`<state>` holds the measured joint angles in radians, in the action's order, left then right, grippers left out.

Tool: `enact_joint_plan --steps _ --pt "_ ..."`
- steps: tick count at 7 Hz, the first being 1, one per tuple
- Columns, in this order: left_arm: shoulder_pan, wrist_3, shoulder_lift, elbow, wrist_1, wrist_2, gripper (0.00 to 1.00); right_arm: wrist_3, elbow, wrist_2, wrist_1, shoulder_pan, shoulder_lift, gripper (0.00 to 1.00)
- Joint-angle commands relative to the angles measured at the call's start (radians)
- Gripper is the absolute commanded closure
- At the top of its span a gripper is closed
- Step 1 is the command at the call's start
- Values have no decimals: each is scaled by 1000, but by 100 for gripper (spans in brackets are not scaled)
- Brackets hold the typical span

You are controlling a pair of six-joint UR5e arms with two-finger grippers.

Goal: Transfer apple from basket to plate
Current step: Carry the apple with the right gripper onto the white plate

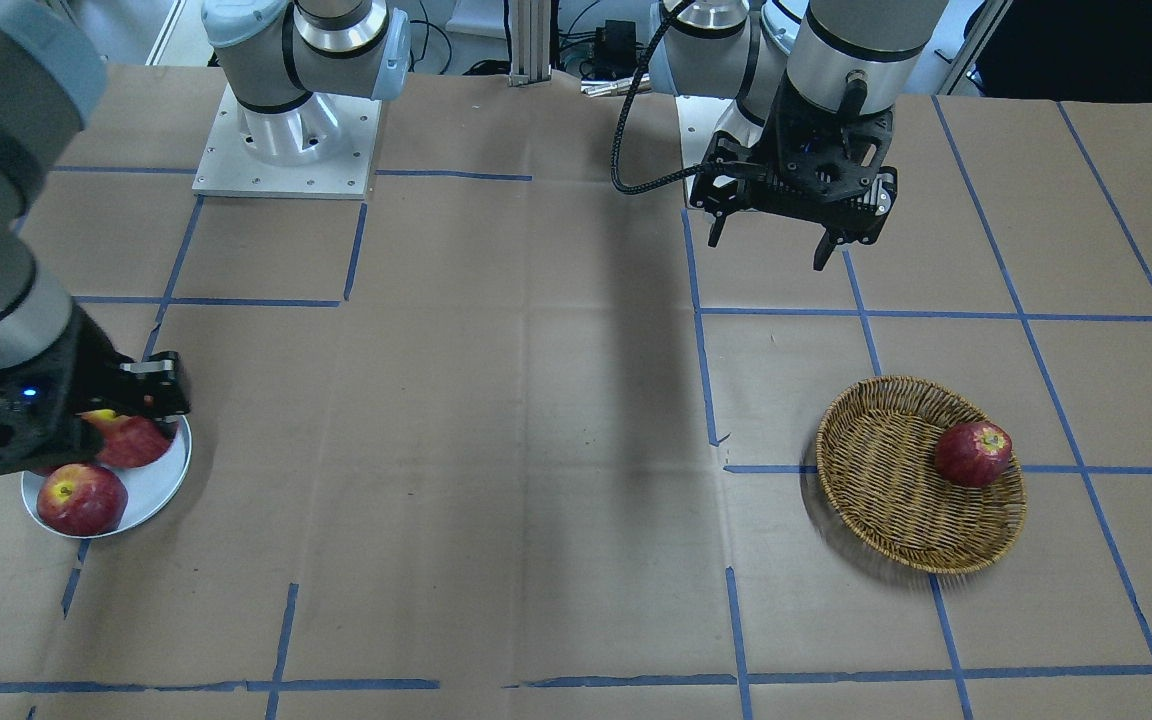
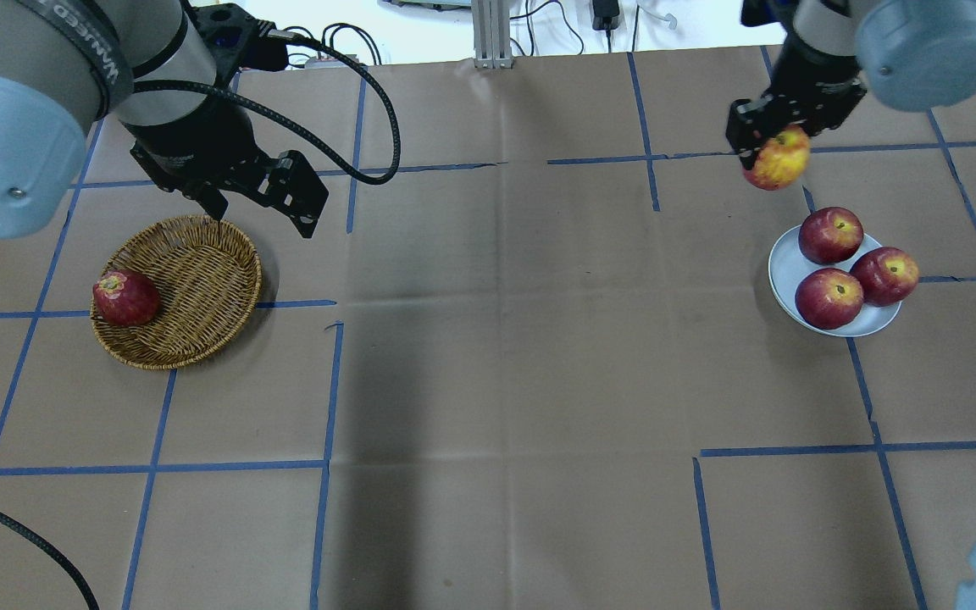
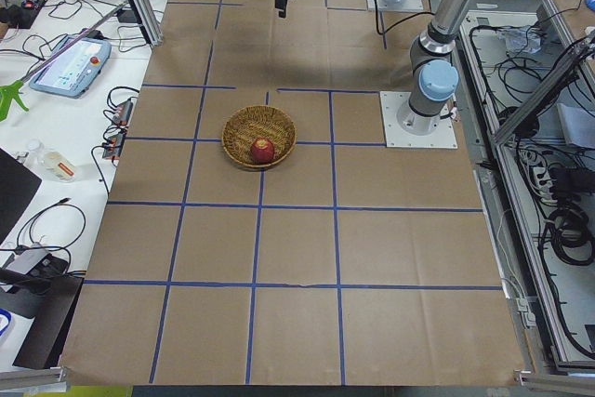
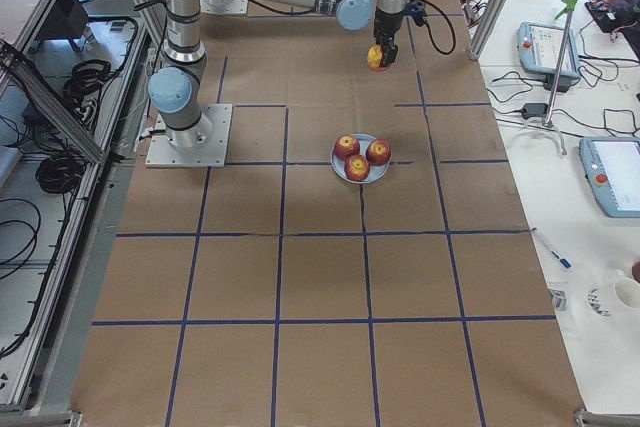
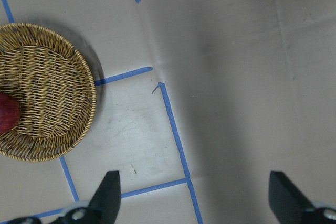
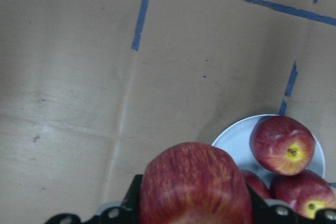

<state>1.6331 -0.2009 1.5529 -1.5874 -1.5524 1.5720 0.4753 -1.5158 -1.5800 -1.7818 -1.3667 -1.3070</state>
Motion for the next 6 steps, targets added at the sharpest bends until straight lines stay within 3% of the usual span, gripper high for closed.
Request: enact_joint_plan --steps 1,3,4,5,6 --pt "-2 0 1 0 0 -1 1 272 -85 14 -17 189 -3 57" --pt "-2 -2 1 -2 -1 -3 1 324 -191 46 -129 231 8 57" --pt "-3 0 1 -2 -2 -4 1 327 -280 46 -237 233 6 57" --pt "-3 0 3 -2 -2 -4 1 327 -325 46 -322 233 5 57" --pt "-4 0 3 -2 -2 -4 1 329 -319 46 -330 233 8 57"
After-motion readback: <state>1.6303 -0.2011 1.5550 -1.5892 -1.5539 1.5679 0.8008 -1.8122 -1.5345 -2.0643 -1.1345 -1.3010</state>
